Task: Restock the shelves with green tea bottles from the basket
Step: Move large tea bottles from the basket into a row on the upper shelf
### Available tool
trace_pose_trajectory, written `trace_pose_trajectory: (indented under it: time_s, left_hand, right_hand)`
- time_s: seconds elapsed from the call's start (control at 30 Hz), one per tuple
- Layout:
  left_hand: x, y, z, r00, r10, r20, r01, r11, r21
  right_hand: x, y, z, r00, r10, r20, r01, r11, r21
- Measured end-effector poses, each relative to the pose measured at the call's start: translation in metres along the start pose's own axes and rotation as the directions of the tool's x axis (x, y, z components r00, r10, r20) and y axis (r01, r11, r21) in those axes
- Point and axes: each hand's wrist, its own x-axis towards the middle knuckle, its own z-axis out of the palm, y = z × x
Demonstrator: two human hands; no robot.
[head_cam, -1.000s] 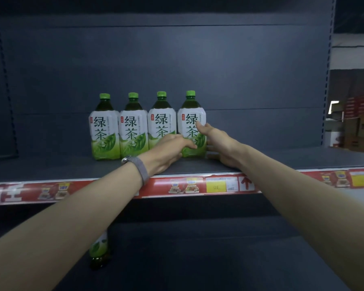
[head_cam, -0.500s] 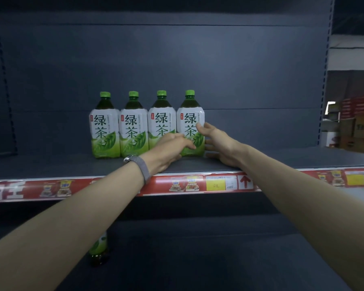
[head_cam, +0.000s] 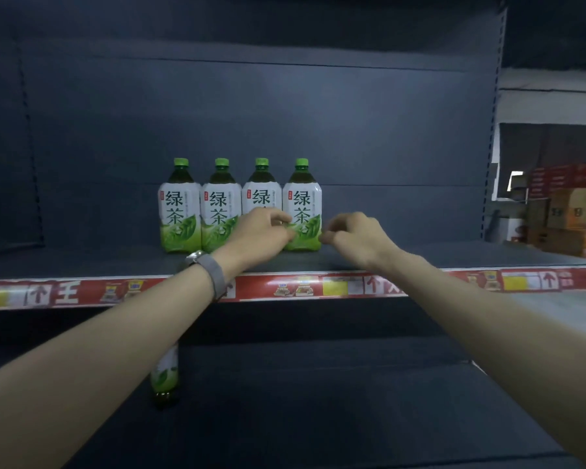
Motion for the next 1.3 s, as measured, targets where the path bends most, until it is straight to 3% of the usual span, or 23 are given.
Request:
trace_pose_trajectory:
  time_s: [0.17,0.27,0.4,0.57,0.9,1.17,1.3]
  left_hand:
    - [-0.053,0.012,-0.009,0.996,0.092,-0.017,-0.092,0.996,0.016]
    - [-0.09,0.007,-0.005,0.988,0.143,-0.051,-0.14,0.988,0.07]
    - [-0.162,-0.015,0.025,0.987,0.15,-0.053,-0.144,0.984,0.101]
    - [-0.26,-0.072,0.085,0.986,-0.038,0.162,0.016,0.991,0.133]
    - [-0.408,-0.126,0.181,0.805,-0.351,0.477,0.227,0.927,0.3]
    - [-0.47,-0.126,0.22,0.663,-0.45,0.599,0.235,0.884,0.404]
    - [-0.485,-0.131,0.238,0.584,-0.504,0.636,0.338,0.864,0.374]
  right_hand:
    - [-0.067,-0.008,0.01,0.985,-0.127,-0.114,0.134,0.99,0.053]
    - [-0.103,0.003,0.023,0.974,-0.2,-0.106,0.203,0.979,0.012]
    - [-0.155,0.028,0.044,0.976,-0.219,-0.002,0.218,0.973,-0.068]
    - [-0.24,0.079,0.09,0.974,-0.069,0.216,0.109,0.978,-0.177]
    - [-0.383,0.154,0.172,0.828,0.233,0.509,-0.096,0.955,-0.282]
    - [-0.436,0.194,0.196,0.778,0.356,0.517,-0.207,0.923,-0.323]
    - [-0.453,0.211,0.204,0.746,0.41,0.525,-0.24,0.9,-0.363]
